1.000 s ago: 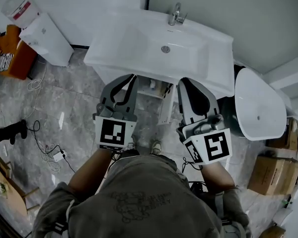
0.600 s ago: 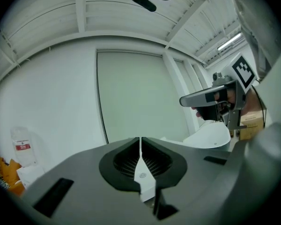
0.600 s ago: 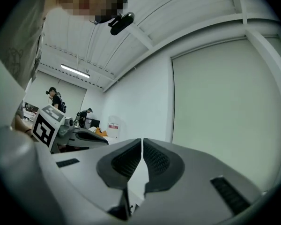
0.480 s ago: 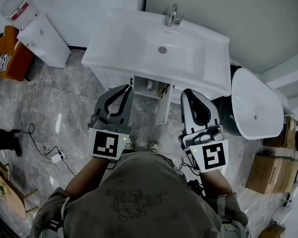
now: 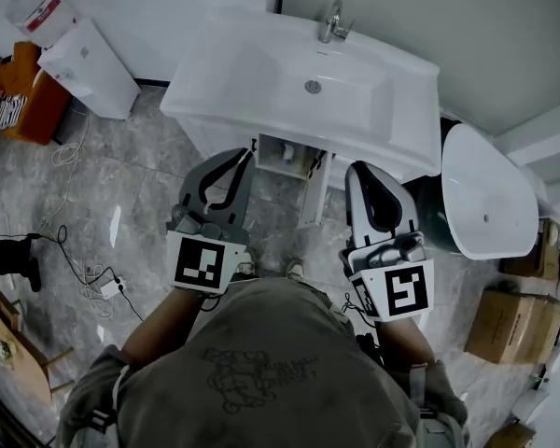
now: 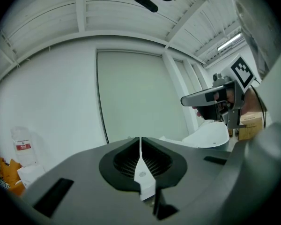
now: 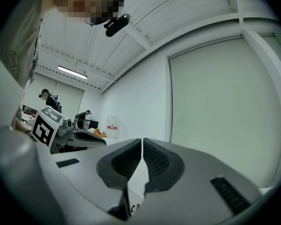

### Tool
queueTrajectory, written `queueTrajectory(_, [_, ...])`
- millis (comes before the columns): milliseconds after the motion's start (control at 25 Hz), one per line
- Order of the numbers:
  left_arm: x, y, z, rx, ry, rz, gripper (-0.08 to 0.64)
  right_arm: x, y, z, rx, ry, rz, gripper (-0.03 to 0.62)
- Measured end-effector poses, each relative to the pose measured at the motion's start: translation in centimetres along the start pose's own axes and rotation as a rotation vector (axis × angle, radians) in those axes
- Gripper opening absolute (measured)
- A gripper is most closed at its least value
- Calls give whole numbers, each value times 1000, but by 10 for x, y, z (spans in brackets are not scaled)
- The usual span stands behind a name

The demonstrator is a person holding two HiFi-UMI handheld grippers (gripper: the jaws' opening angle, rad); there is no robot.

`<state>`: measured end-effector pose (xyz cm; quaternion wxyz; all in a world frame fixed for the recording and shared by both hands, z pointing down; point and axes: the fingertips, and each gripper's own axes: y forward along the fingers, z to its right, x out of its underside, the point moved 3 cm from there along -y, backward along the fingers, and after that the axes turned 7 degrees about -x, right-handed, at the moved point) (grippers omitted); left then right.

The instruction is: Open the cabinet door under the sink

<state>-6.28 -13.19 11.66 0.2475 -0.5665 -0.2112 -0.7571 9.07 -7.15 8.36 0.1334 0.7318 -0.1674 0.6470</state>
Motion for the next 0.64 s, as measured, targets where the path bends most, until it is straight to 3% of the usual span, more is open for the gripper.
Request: queueTrajectory(640, [0,-3,4,2,-5,-1,28,-3,1,-11,-35,10,5,34])
